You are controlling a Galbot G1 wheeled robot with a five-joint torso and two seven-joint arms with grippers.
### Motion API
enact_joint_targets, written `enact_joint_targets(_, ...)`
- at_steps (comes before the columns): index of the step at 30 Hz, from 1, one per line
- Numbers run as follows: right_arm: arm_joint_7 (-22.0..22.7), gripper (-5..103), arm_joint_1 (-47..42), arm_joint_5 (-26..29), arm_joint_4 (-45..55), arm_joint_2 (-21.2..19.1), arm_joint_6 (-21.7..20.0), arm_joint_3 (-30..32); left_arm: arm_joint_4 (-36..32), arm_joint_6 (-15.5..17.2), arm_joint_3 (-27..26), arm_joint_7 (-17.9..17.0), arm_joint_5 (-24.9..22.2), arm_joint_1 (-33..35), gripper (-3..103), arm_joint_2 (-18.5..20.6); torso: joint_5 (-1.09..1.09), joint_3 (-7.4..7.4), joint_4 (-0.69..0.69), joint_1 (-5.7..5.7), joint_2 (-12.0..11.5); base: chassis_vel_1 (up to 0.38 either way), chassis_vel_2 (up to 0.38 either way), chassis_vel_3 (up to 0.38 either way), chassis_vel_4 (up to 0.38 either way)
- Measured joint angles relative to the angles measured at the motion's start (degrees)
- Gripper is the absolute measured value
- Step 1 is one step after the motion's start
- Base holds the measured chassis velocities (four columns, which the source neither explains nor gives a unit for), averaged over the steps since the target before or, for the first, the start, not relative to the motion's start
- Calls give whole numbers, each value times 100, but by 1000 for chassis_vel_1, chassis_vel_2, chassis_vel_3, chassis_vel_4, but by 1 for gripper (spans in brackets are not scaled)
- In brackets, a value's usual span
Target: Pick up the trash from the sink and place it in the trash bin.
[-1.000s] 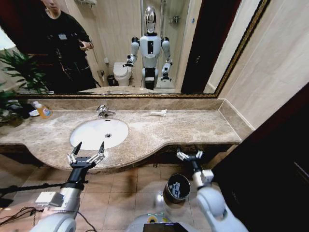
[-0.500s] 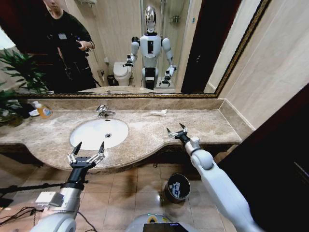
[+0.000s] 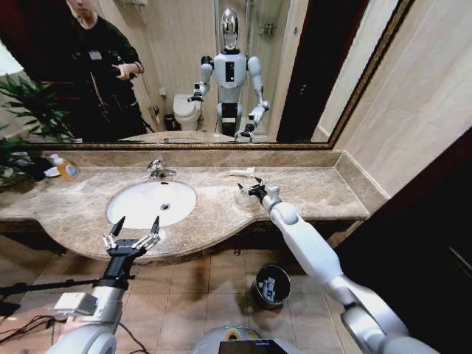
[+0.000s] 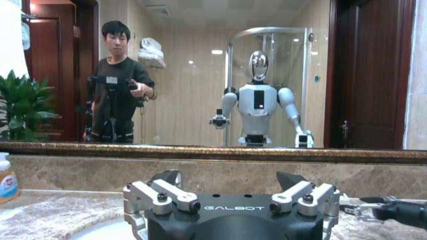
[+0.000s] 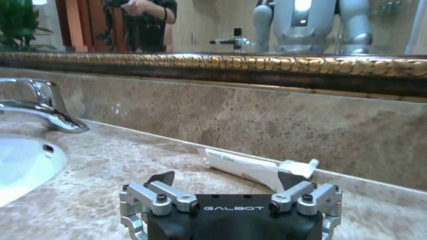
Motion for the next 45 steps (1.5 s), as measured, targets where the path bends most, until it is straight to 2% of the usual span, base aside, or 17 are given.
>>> enact_joint_targets(15,-385,100,1457,-397,-2260,654,273,-144,-1,0,1,0,0,0,100,0,0,0,0,0,1,0,0,0,0)
enact_joint_targets(23,-562,102,1595,-515,-2504,649,264,-127,0,0,0,0,0,0,100,0,0,0,0,0,1,0,0,0,0)
enact_joint_targets(28,-723,97,1529,-612,-2536,561,251,-149,0,0,0,0,0,0,100,0,1,-1,-1,-1,1,0,0,0,0)
enact_joint_targets(32,-755,81,1499,-684,-2659,601,267,-97,0,0,0,0,0,0,100,0,1,0,-1,0,1,0,0,0,0)
enact_joint_targets(33,-755,81,1499,-684,-2659,601,267,-97,0,0,0,0,0,0,100,0,1,0,-1,0,1,0,0,0,0)
enact_joint_targets(35,-734,70,1483,-694,-2667,622,273,-71,0,0,0,0,0,0,100,0,1,-1,0,-1,1,0,0,0,0)
enact_joint_targets(37,-729,70,1477,-699,-2664,623,274,-68,0,0,0,0,0,0,100,0,1,-1,0,-1,1,0,0,0,0)
enact_joint_targets(40,-663,54,1429,-714,-2615,619,276,-61,0,0,0,0,0,0,100,0,1,-1,0,-1,1,0,0,0,0)
enact_joint_targets(41,-663,54,1429,-714,-2615,619,276,-61,0,0,0,0,0,0,100,0,1,-1,0,-1,1,0,0,0,0)
enact_joint_targets(44,-612,37,1373,-715,-2568,601,294,-60,0,0,0,0,0,0,100,0,1,-1,-1,-1,1,0,0,0,0)
enact_joint_targets(45,-612,37,1373,-715,-2568,601,294,-60,0,0,0,0,0,0,100,0,1,-1,-1,-1,1,0,0,0,0)
